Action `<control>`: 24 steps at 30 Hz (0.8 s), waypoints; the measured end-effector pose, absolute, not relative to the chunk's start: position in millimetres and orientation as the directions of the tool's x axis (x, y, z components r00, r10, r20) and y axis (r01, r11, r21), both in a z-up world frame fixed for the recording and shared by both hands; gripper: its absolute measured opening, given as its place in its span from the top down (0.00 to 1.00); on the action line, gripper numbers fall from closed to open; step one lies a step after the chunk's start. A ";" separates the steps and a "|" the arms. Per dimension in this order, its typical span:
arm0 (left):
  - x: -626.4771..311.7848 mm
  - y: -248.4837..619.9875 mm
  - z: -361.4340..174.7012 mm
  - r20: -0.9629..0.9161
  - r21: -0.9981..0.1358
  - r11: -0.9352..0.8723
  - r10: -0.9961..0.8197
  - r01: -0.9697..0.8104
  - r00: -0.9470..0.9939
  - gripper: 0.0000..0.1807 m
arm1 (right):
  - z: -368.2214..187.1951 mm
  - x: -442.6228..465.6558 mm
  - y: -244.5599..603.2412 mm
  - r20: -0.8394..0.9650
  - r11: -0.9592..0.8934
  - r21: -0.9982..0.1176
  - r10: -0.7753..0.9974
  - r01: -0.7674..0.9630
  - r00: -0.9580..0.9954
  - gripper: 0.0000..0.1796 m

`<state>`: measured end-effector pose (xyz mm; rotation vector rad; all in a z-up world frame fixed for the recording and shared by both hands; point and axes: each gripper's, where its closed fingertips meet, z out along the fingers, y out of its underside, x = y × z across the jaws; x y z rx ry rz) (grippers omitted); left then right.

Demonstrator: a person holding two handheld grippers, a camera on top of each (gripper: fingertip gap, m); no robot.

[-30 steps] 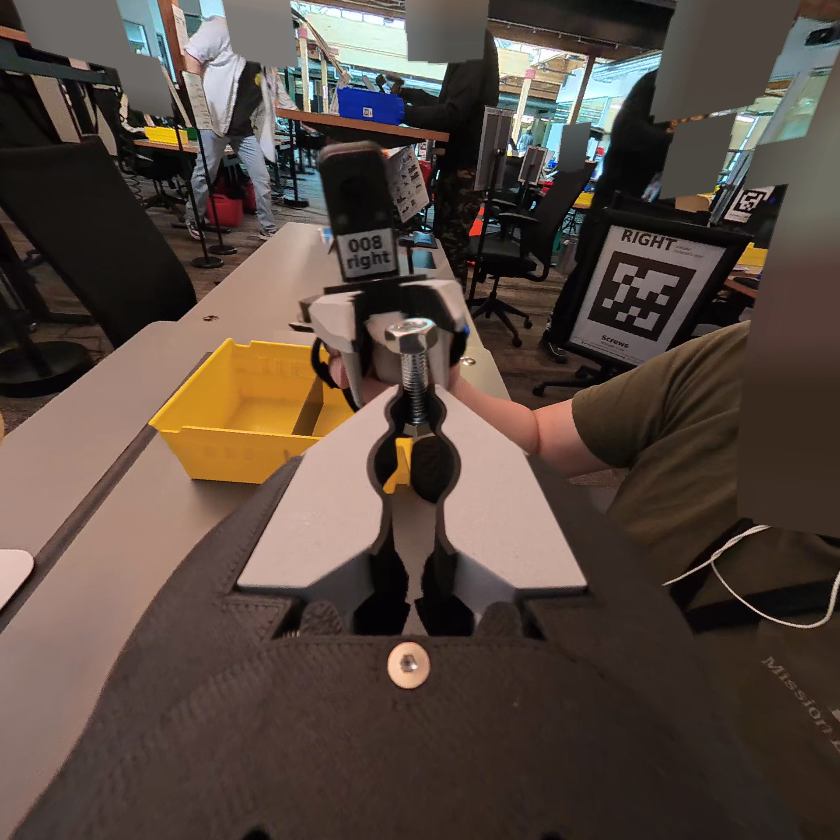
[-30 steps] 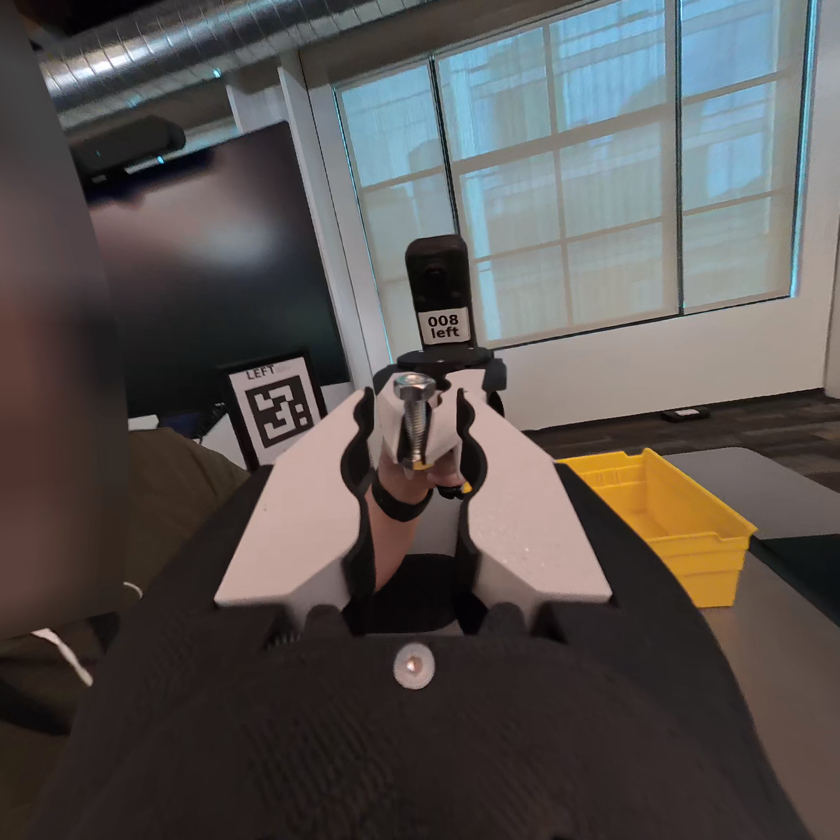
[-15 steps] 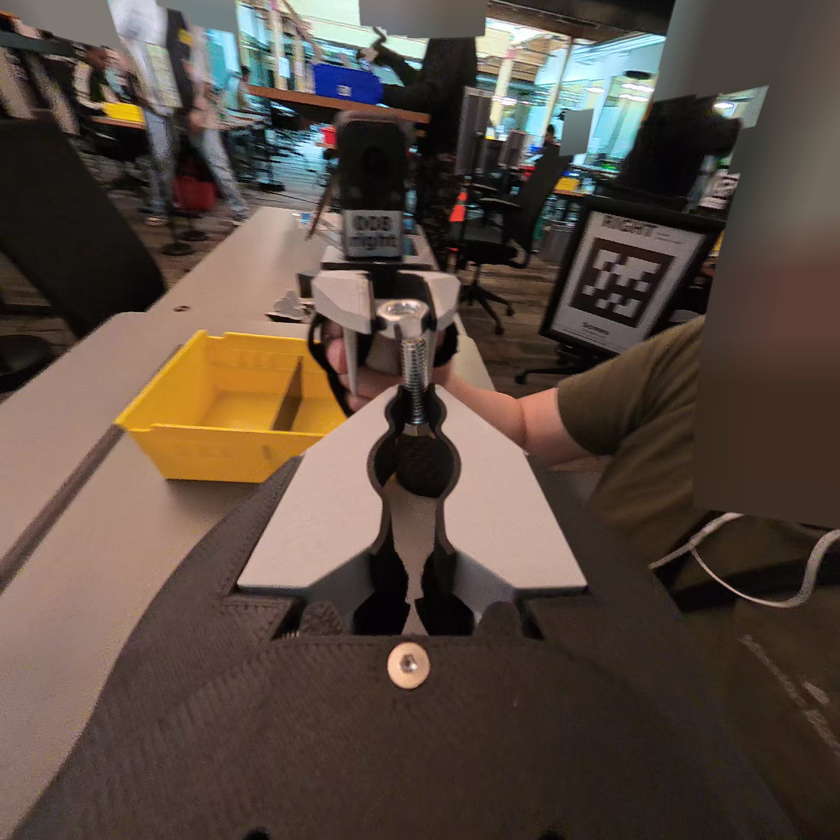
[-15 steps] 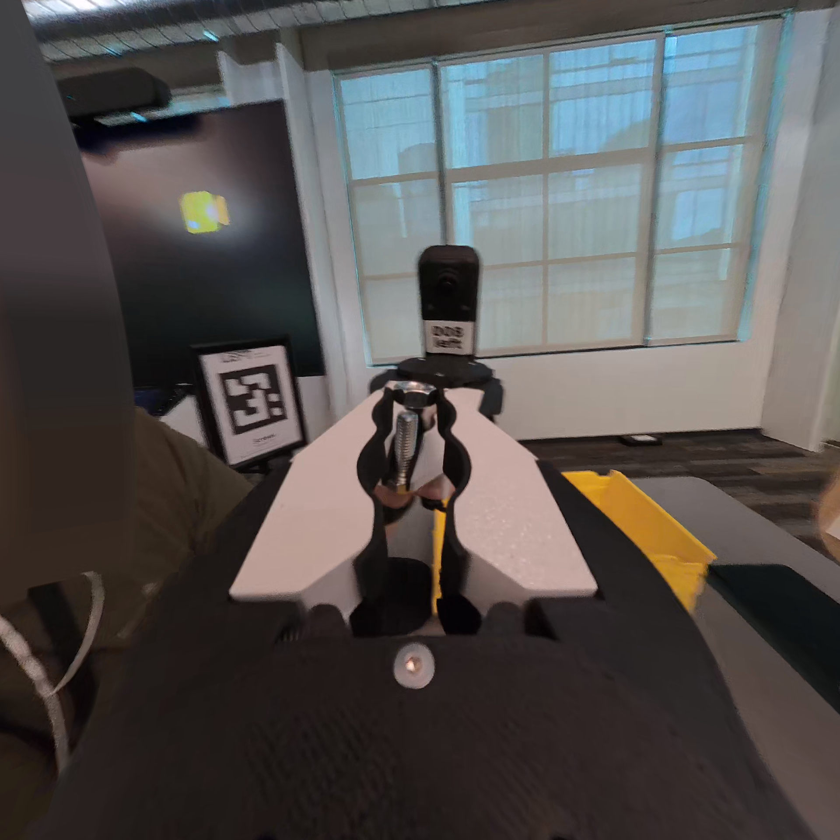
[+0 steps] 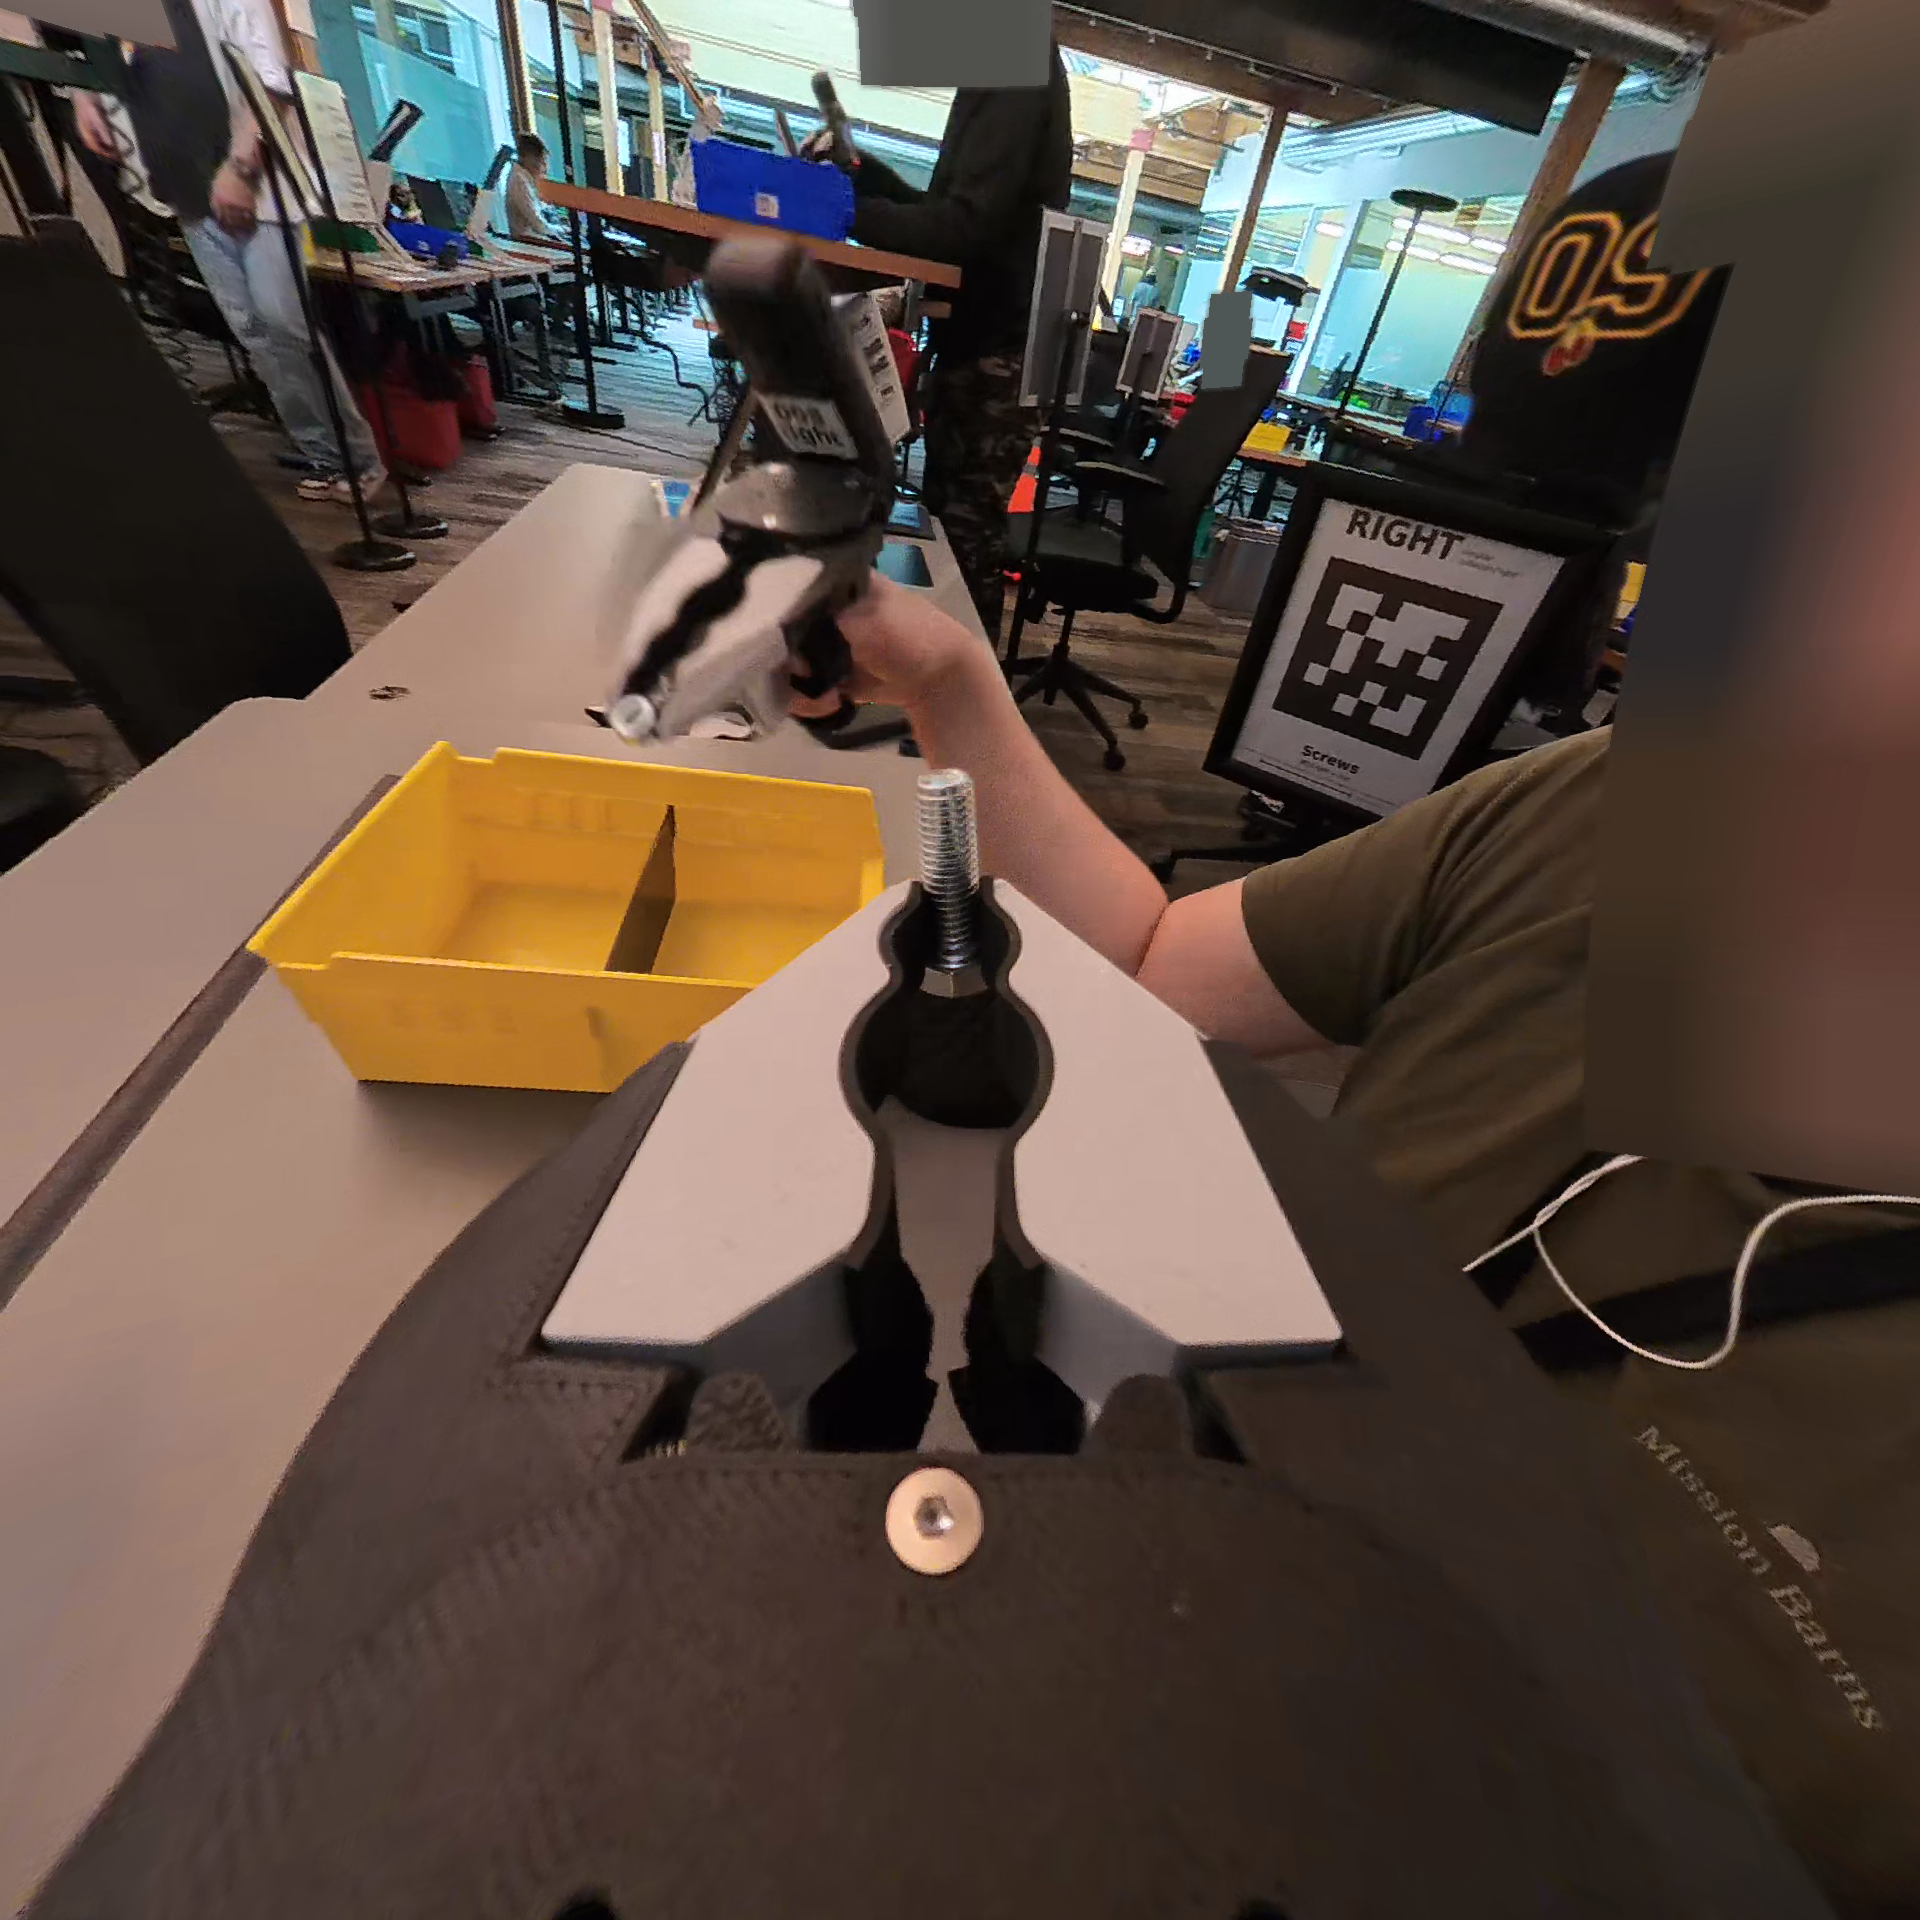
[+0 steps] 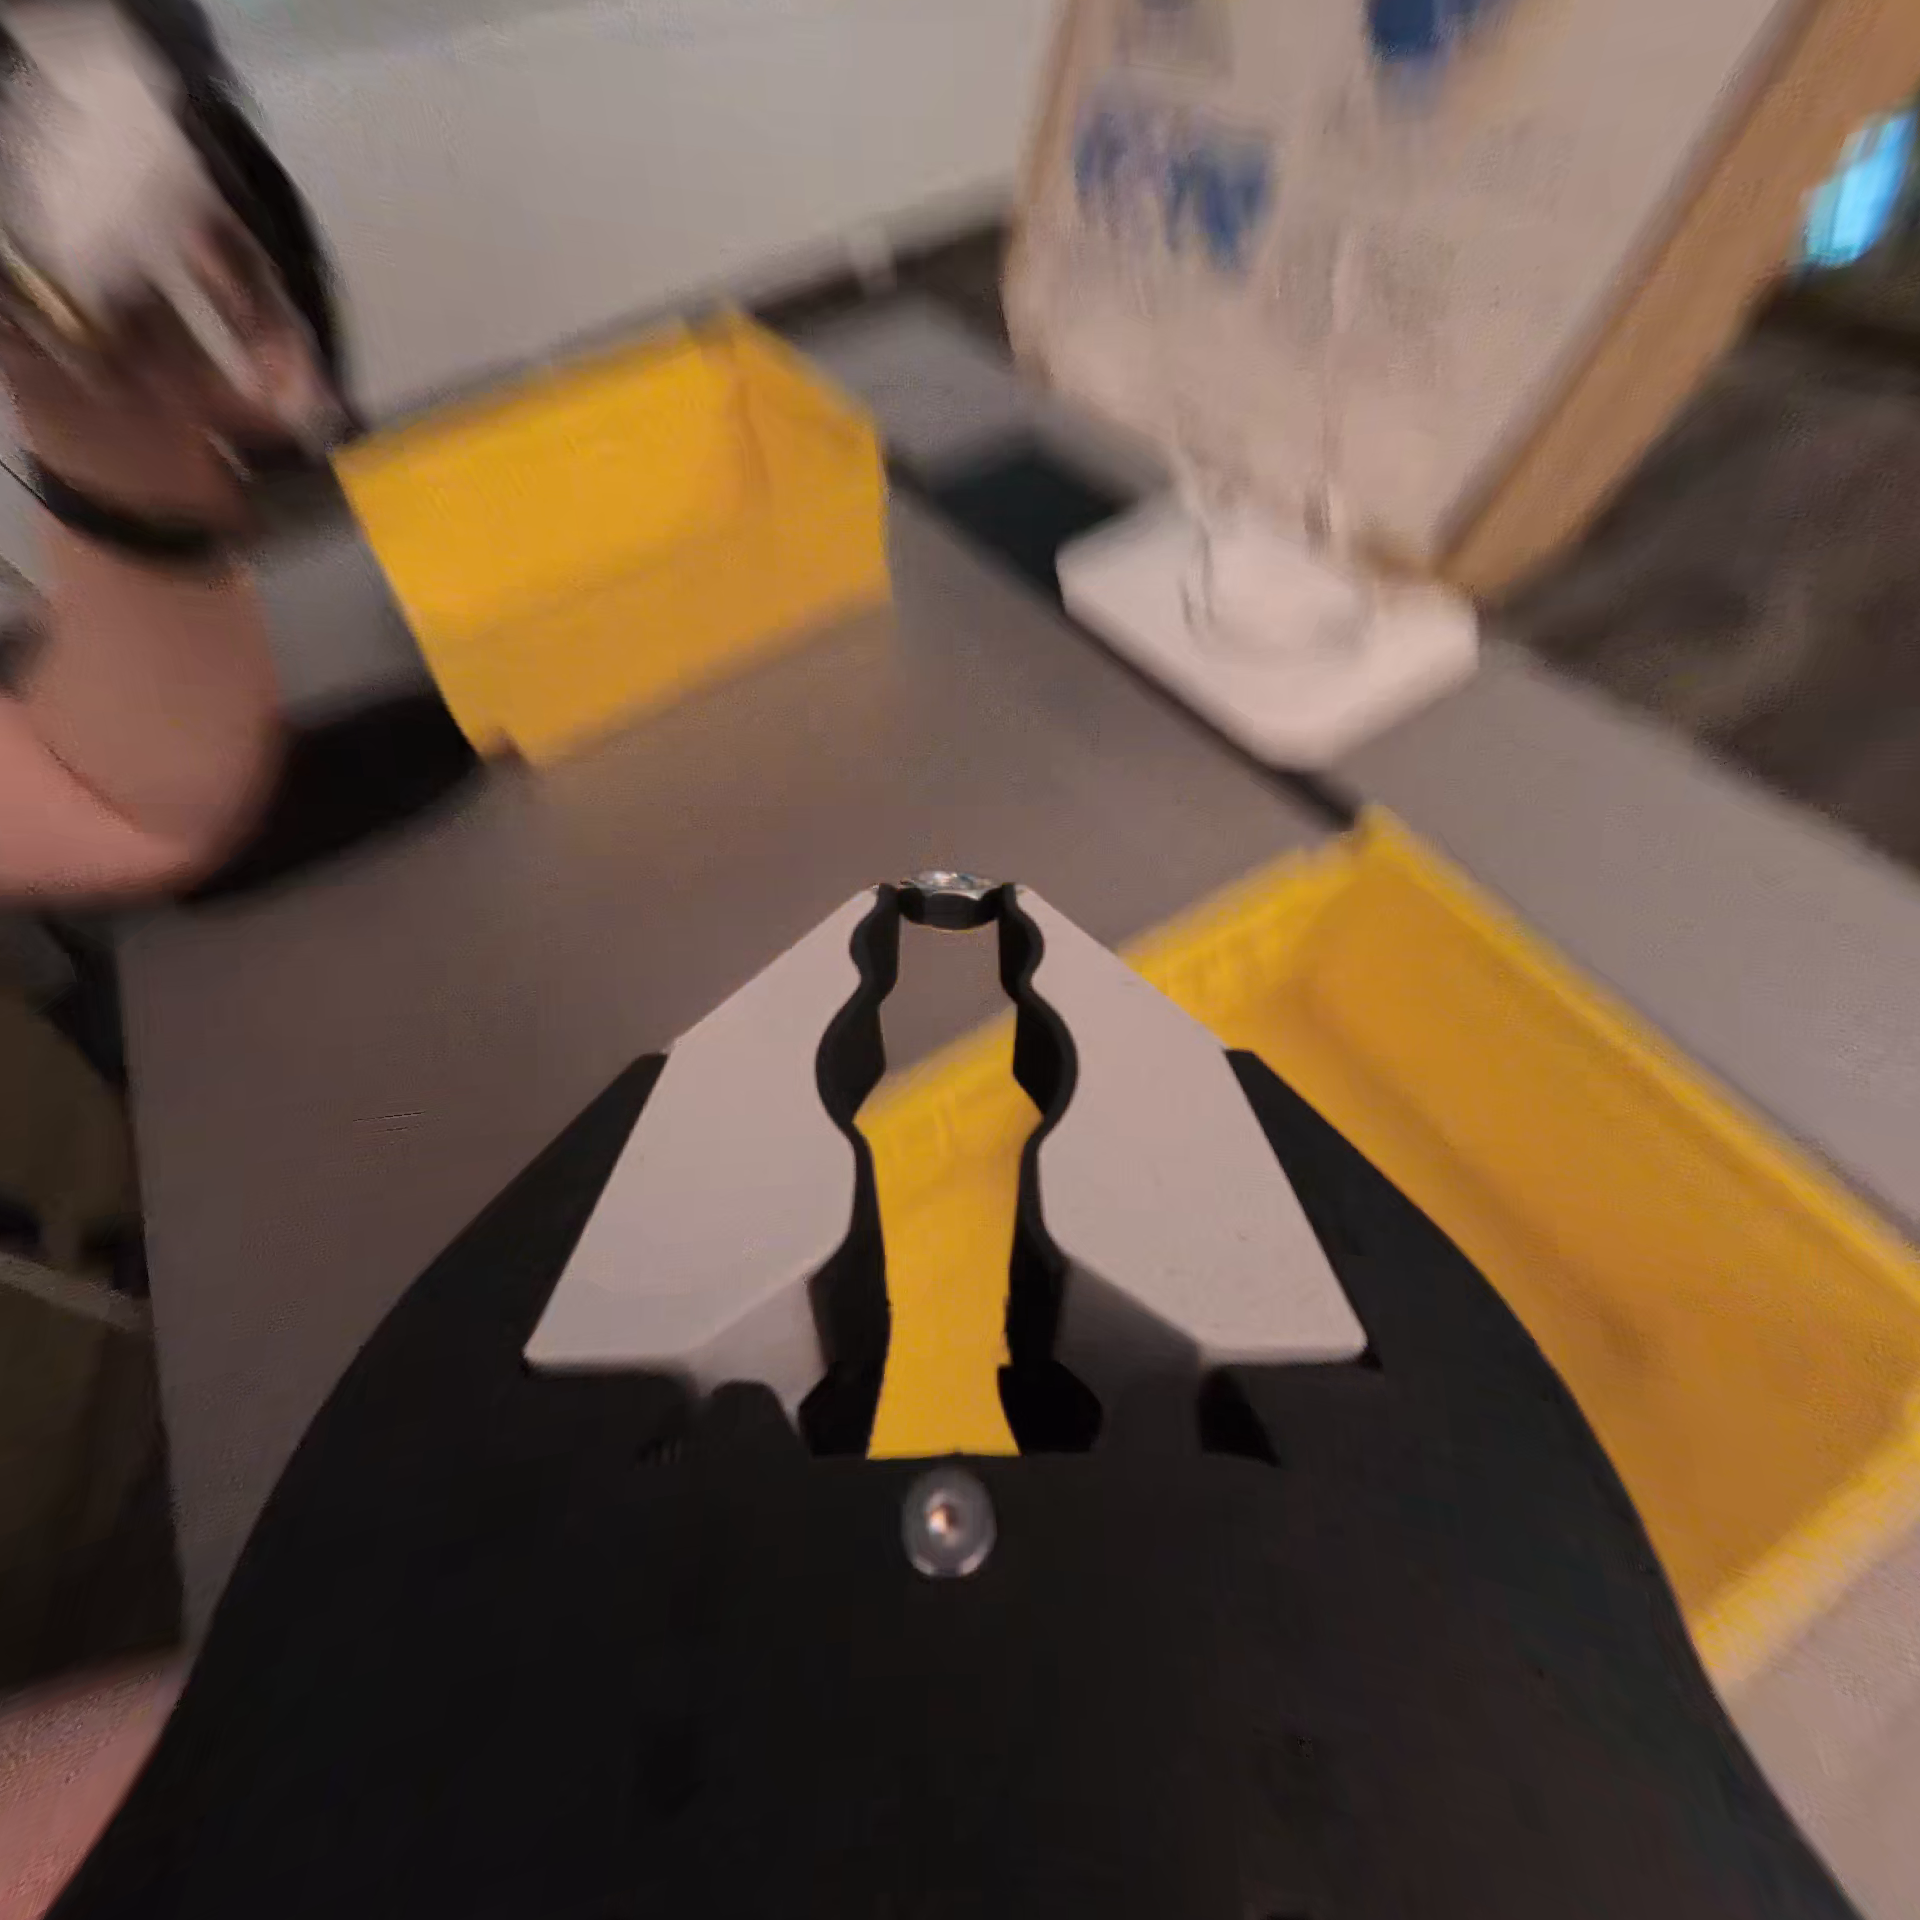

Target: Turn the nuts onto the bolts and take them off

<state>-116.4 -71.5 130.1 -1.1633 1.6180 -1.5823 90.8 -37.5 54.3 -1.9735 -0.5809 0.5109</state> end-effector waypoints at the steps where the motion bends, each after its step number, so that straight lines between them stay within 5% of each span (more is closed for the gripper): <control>1: -117.3 -69.6 130.3 0.161 -0.979 -0.088 -0.883 -0.181 -0.441 0.96 | 24.3 110.3 -51.1 -0.111 -0.514 -0.825 0.554 0.234 0.825 0.90; 6: -115.7 -62.0 125.5 0.179 -0.974 -0.101 -0.890 -0.201 -0.419 0.96 | -81.1 160.0 -102.5 -0.197 -0.863 -0.422 0.387 0.278 0.901 0.90; 13: -110.4 -58.7 116.0 0.179 -0.968 -0.089 -0.903 -0.236 -0.391 0.96 | -137.0 168.9 -113.7 -0.242 -0.947 -0.123 0.319 0.297 0.916 0.90; 17: -110.1 -56.7 115.5 0.183 -0.967 -0.094 -0.904 -0.237 -0.387 0.96 | -140.3 170.2 -110.1 -0.260 -0.956 -0.118 0.291 0.268 0.921 0.90; 24: -111.4 -55.8 116.8 0.191 -0.967 -0.105 -0.902 -0.233 -0.387 0.96 | -96.0 156.4 -88.0 -0.204 -0.900 -0.342 0.351 0.269 0.914 0.83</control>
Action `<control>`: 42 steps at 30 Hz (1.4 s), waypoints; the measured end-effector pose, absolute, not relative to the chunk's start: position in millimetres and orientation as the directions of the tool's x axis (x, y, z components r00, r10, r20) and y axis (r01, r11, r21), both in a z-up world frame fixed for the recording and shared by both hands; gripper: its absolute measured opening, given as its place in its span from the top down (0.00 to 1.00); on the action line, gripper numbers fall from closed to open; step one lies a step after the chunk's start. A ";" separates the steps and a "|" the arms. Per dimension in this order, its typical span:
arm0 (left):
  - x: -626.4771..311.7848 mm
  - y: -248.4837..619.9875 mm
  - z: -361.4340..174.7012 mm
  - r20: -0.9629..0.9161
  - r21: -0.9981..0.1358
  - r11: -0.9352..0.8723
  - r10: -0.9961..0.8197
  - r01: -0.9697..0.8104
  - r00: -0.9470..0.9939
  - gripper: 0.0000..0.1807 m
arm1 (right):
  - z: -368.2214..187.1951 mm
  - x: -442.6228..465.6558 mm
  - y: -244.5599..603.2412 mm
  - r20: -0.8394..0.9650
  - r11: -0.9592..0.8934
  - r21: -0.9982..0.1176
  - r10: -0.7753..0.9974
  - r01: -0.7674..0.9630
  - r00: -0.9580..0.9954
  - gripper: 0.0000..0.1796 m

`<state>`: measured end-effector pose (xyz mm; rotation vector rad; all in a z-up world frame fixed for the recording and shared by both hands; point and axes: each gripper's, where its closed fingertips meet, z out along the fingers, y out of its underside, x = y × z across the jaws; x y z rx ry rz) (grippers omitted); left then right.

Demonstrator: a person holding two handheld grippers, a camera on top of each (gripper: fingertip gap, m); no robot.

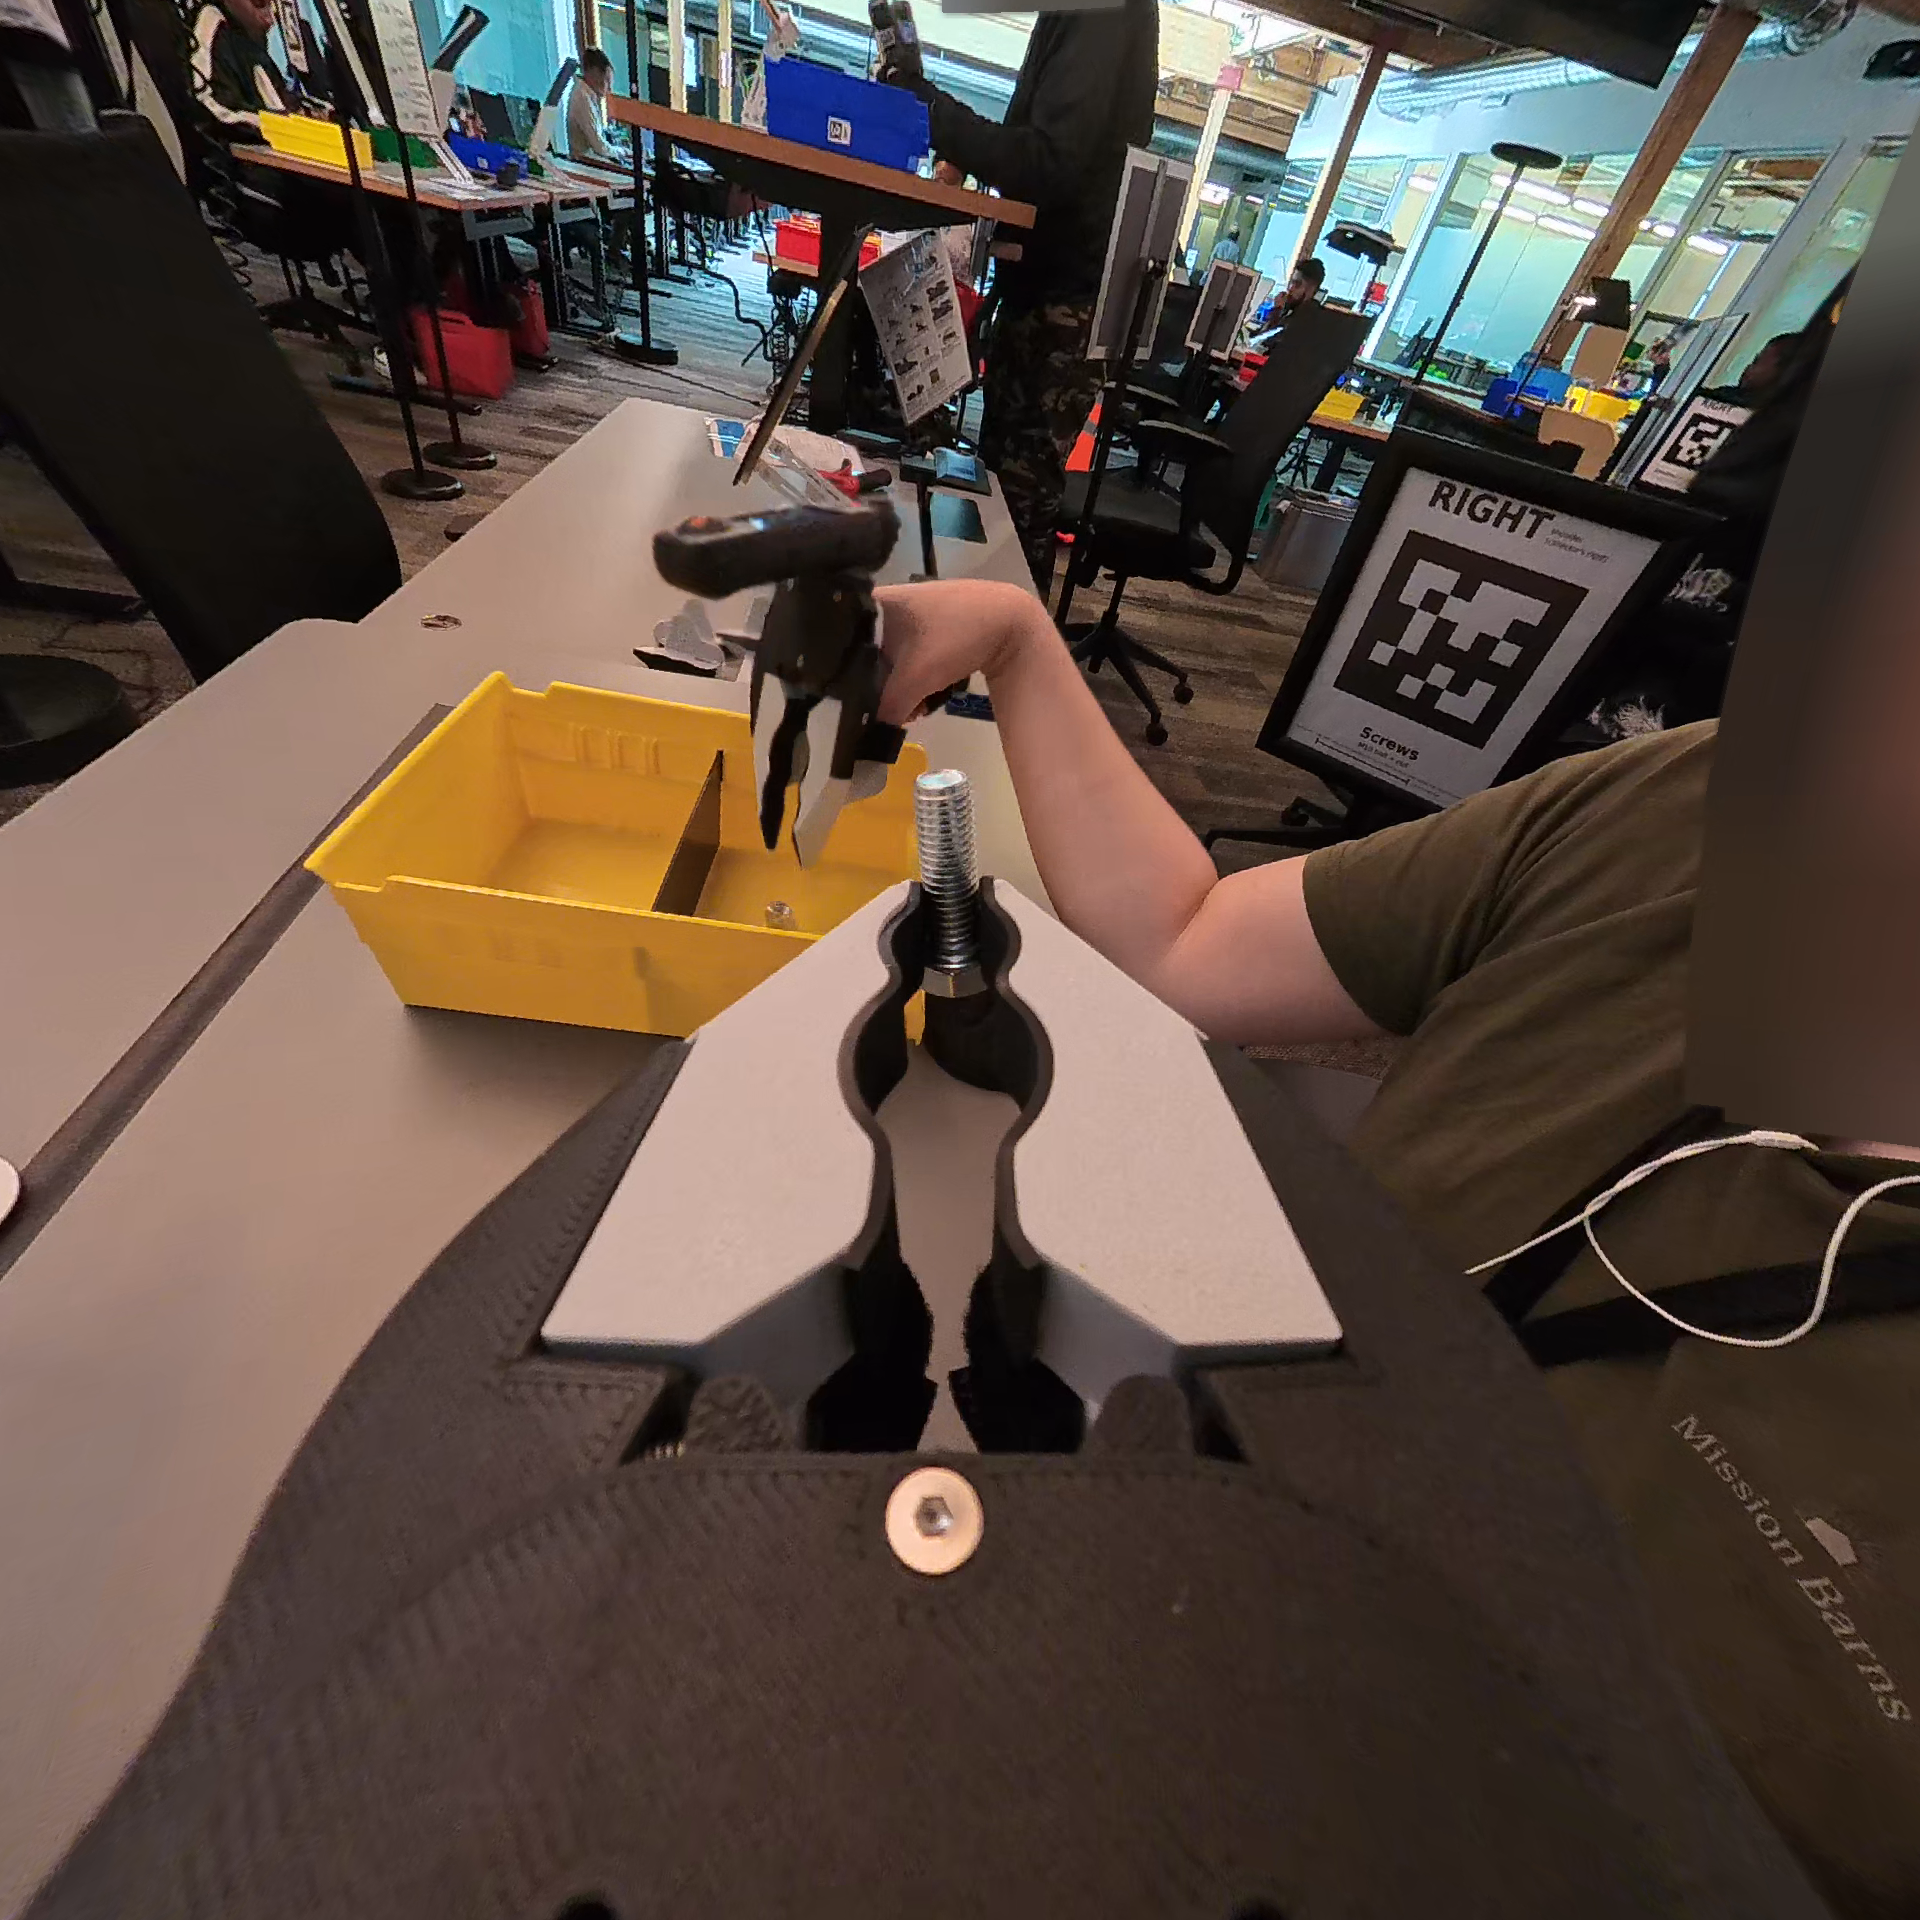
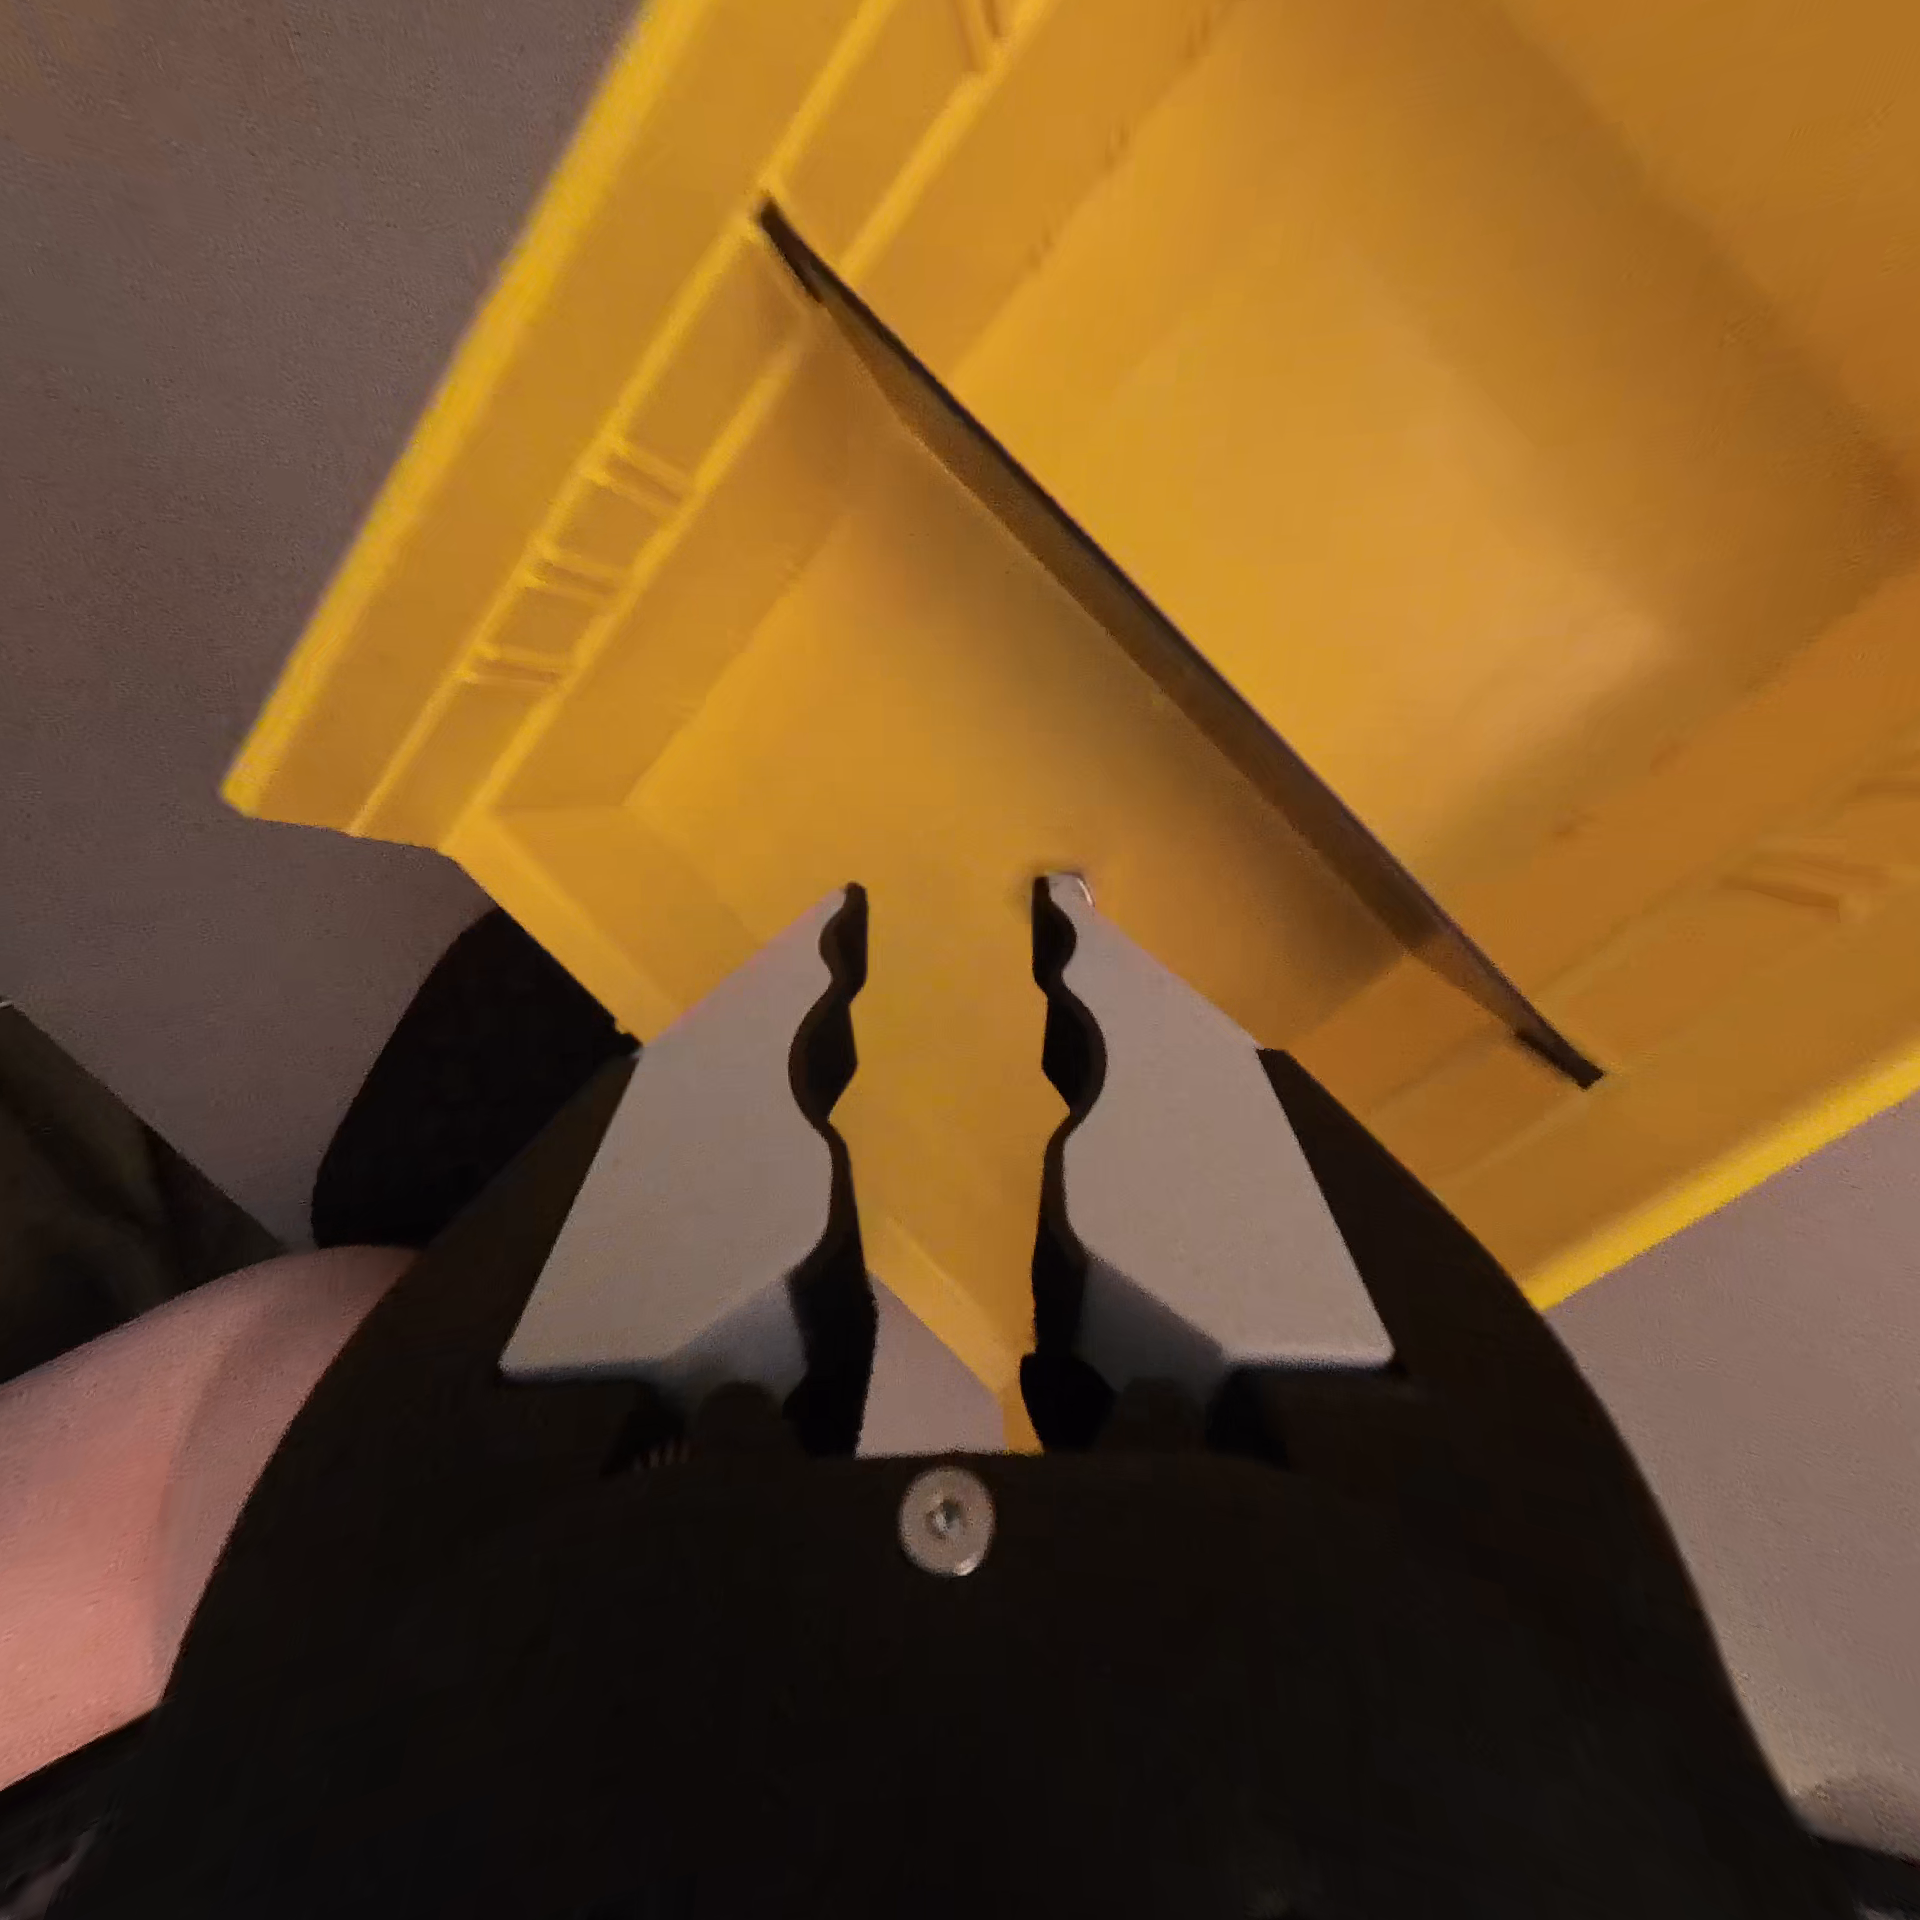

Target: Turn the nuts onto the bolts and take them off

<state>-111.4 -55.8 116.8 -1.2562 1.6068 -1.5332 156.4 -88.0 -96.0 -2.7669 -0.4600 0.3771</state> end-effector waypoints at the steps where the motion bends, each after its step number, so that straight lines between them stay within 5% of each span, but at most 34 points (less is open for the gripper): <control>1: -111.5 -56.3 116.7 0.191 -0.967 -0.104 -0.901 -0.234 -0.389 0.96 | -83.0 150.2 -82.5 -0.172 -0.868 -0.397 0.391 0.300 0.904 0.81; 4: -109.7 -56.8 116.0 0.191 -0.967 -0.104 -0.902 -0.234 -0.388 0.96 | -23.1 115.8 -52.5 0.009 -0.635 -0.647 0.547 0.422 0.837 0.73; 7: -103.1 -51.6 109.5 0.179 -0.964 -0.094 -0.920 -0.249 -0.349 0.96 | 61.5 55.3 -32.4 0.222 -0.212 -0.867 0.647 0.452 0.730 0.70; 10: -96.0 -48.0 100.9 0.155 -0.960 -0.068 -0.936 -0.270 -0.316 0.96 | 138.2 -17.3 -47.7 0.292 0.182 -0.954 0.739 0.237 0.607 0.72; 12: -92.8 -48.3 98.4 0.144 -0.960 -0.056 -0.940 -0.274 -0.310 0.96 | 167.2 -50.3 -59.1 0.239 0.263 -0.964 0.807 0.034 0.540 0.78; 15: -90.2 -50.0 96.5 0.137 -0.960 -0.048 -0.940 -0.276 -0.312 0.96 | 168.2 -78.7 -49.5 0.050 0.121 -0.985 0.878 -0.119 0.476 0.81; 21: -90.5 -49.6 99.4 0.131 -0.964 -0.048 -0.942 -0.261 -0.309 0.96 | 139.5 -106.8 -40.7 -0.156 -0.112 -0.982 0.934 -0.151 0.321 0.86; 29: -92.8 -51.1 107.9 0.127 -0.975 -0.057 -0.934 -0.214 -0.333 0.95 | 127.7 -110.8 -39.5 -0.137 -0.114 -0.989 0.941 -0.090 0.311 0.96; 33: -94.0 -36.3 115.1 0.168 -0.975 -0.121 -0.950 -0.186 -0.264 0.70 | 128.8 -74.5 -25.6 -0.111 -0.090 -0.994 0.894 -0.067 0.434 0.96; 37: -107.9 -14.3 121.4 0.174 -0.976 -0.145 -0.967 -0.162 -0.184 0.73 | 98.3 53.6 22.7 0.026 -0.122 -0.988 0.495 0.099 0.869 0.96; 42: -123.8 -2.2 125.9 0.177 -0.975 -0.154 -0.974 -0.160 -0.144 0.76 | -20.3 235.9 22.6 0.088 -0.625 -0.781 -0.099 0.007 0.991 0.95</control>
